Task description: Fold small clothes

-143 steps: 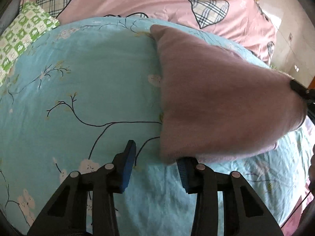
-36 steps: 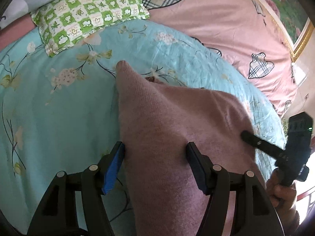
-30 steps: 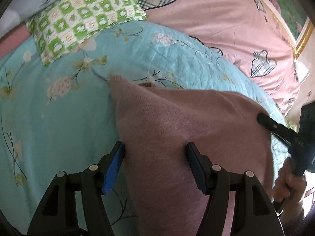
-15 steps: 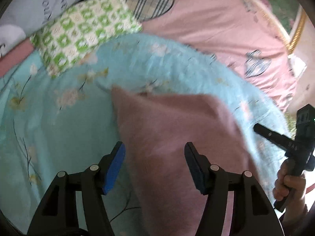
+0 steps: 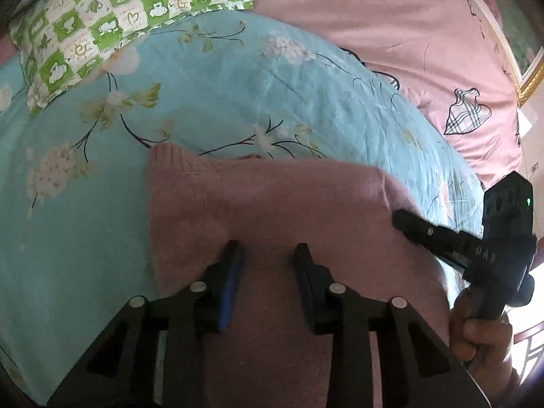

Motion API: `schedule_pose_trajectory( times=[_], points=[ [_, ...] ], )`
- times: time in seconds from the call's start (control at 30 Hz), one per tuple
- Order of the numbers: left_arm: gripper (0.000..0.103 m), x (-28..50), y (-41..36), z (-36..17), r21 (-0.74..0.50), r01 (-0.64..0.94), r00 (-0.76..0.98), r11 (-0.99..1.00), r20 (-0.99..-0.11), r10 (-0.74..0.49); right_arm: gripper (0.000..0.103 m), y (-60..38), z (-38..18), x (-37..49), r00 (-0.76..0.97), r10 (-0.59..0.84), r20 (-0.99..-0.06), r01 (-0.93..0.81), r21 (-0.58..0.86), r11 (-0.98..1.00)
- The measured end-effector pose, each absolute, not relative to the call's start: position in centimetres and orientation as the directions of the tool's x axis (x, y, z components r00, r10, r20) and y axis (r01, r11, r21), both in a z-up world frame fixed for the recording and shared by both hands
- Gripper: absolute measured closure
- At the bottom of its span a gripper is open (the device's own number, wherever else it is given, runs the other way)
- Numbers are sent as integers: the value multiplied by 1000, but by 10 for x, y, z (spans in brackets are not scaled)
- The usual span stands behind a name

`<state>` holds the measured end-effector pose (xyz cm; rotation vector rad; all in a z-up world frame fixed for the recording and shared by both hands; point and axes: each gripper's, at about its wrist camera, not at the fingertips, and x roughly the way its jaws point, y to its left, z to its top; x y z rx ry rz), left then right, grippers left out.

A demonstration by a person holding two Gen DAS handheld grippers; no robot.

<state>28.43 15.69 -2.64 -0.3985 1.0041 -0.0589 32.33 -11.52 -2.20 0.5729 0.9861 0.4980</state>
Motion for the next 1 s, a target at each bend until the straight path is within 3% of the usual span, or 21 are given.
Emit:
schedule_pose_trajectory(
  times=[0.13, 0.27, 0.47, 0.63, 0.8, 1.0],
  points=[
    [69, 261, 141, -8, -304, -114, 551, 946, -812, -195, 91, -121, -12, 315, 496, 597, -630, -103, 640, 761],
    [57, 213, 118, 22, -343, -43, 596, 938, -763, -252, 90, -126, 15, 273, 506, 608, -612, -165, 623, 765],
    [57, 152, 74, 34, -375, 66, 597, 924, -727, -338, 90, -125, 33, 192, 498, 637, -589, -292, 577, 762],
    [57, 113, 61, 24, -413, 140, 581, 900, -702, -413, 90, -117, 14, 148, 476, 586, -656, -319, 492, 810],
    [61, 98, 61, -18, -345, 86, 516, 935, -787, -338, 90, -136, -20, 128, 496, 479, -724, -248, 411, 877],
    [64, 81, 66, -16, -333, 77, 556, 940, -768, -317, 94, -156, -38, 118, 533, 526, -663, -220, 492, 842]
  ],
)
